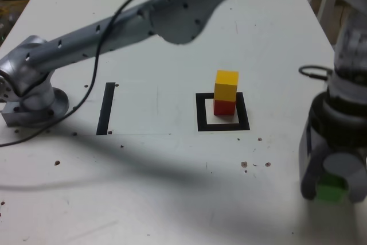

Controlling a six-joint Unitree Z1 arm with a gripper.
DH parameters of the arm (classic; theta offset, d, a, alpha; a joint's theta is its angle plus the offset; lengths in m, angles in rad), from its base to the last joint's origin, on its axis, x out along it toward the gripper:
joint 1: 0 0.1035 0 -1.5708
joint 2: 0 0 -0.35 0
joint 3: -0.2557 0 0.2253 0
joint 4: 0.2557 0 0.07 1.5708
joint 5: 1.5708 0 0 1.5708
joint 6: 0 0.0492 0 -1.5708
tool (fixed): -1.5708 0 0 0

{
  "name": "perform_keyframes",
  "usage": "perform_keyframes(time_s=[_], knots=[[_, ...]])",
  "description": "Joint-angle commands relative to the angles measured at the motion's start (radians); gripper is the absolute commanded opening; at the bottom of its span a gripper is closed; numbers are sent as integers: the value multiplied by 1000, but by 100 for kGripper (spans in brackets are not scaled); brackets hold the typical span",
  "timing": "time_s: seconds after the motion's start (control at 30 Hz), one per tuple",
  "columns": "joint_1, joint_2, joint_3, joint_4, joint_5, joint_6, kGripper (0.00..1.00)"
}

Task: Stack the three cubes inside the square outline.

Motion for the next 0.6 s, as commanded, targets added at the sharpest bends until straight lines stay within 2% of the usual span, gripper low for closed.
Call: perform_keyframes(time_s=[0.0,0.27,0.57], knots=[[4,-42,9,34,6,7,30],[31,-204,207,35,41,40,30],[80,-368,424,35,51,76,30]])
